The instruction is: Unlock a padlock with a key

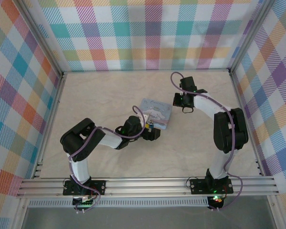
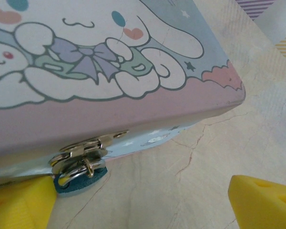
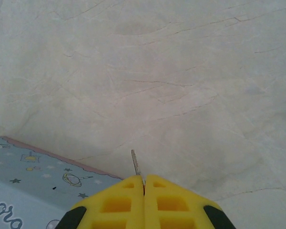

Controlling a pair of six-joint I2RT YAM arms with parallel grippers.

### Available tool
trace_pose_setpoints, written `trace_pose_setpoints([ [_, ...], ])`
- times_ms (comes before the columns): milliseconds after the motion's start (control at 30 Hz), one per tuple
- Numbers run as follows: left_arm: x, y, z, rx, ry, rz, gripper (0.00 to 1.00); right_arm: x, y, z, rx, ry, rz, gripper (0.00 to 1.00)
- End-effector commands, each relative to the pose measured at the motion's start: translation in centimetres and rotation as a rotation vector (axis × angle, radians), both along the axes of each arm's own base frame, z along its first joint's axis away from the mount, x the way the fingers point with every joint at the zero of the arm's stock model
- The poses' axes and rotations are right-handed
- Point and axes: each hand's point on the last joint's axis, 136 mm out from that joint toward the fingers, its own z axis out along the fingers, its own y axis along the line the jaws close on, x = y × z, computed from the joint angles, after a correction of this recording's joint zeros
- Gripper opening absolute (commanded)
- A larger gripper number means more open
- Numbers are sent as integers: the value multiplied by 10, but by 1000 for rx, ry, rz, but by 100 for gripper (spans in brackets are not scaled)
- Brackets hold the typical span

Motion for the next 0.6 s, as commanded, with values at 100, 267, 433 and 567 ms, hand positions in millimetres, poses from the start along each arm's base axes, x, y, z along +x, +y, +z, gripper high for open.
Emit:
trace_pose_setpoints([
  [100,-2,-25,13,-87,8,-104,88,-4,27,-10,46,33,68,0],
  [267,0,-26,16,-104,-3,-101,87,-7,33,-15,67,42,81,0],
  [433,-3,-30,21,-146,-8,-127,84,-10,32,-16,68,45,86,0],
  [567,-5,-30,25,-172,-9,-127,81,-11,32,-17,68,46,87,0],
])
